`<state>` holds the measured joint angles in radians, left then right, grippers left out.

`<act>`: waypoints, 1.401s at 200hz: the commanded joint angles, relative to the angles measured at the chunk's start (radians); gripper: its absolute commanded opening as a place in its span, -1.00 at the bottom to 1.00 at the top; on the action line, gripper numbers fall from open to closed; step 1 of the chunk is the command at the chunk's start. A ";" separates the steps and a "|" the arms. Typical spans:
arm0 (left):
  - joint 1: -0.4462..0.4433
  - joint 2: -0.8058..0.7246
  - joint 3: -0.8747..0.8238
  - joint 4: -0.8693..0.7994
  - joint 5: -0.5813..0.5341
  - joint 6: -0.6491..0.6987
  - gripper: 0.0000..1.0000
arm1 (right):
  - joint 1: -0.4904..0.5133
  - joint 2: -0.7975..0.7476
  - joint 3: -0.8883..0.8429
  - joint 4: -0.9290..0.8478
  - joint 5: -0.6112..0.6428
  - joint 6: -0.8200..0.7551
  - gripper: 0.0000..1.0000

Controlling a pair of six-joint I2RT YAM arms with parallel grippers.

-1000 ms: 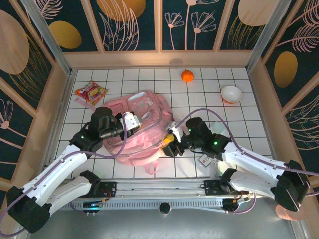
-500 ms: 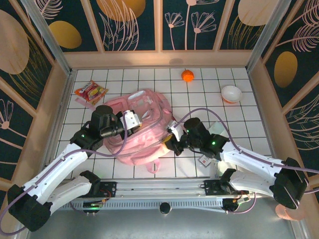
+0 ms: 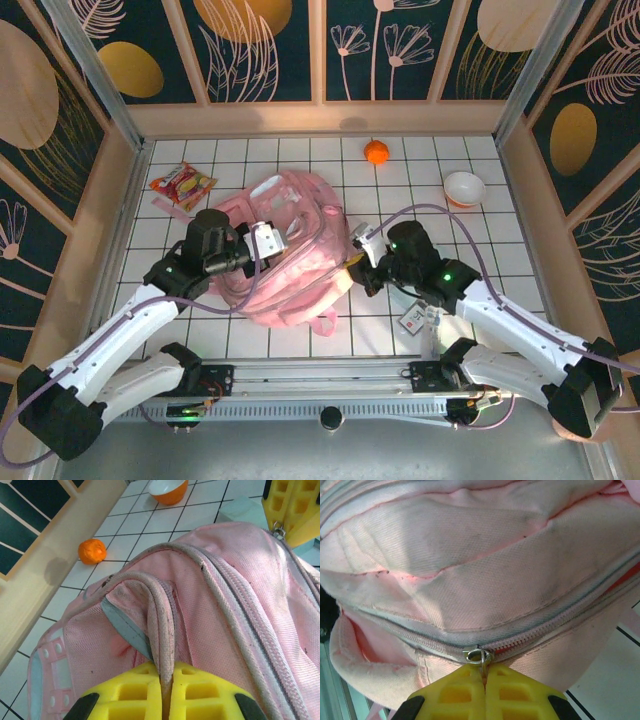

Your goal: Pack the student bag

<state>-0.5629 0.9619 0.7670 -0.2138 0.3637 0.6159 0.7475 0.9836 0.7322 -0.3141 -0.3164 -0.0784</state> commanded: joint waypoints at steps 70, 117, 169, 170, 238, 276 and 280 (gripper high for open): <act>0.003 -0.044 0.061 -0.024 0.309 0.053 -1.00 | -0.274 0.102 0.036 0.103 -0.024 -0.117 -1.00; -0.019 -0.051 0.083 -0.019 0.365 0.030 -1.00 | -0.357 0.244 0.117 0.164 -0.142 -0.244 -1.00; -0.047 -0.026 0.074 -0.014 0.314 0.050 -1.00 | -0.394 0.343 0.252 0.054 -0.207 -0.417 -1.00; -0.047 -0.026 0.075 -0.013 0.316 0.050 -1.00 | -0.393 0.344 0.252 0.054 -0.205 -0.420 -1.00; -0.047 0.063 0.070 0.140 -0.155 -0.063 -0.57 | -0.276 0.357 0.255 -0.004 -0.326 -0.487 -1.00; -0.052 0.085 0.149 0.070 0.031 -0.123 0.32 | -0.162 0.276 0.163 0.084 -0.344 -0.315 -1.00; -0.059 0.077 0.147 0.070 0.049 -0.140 0.34 | -0.151 0.271 0.156 0.090 -0.343 -0.302 -1.00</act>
<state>-0.6052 1.0744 0.8639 -0.1967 0.3183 0.5453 0.5255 1.3243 0.9115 -0.3187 -0.5983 -0.4873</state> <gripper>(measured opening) 0.638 0.046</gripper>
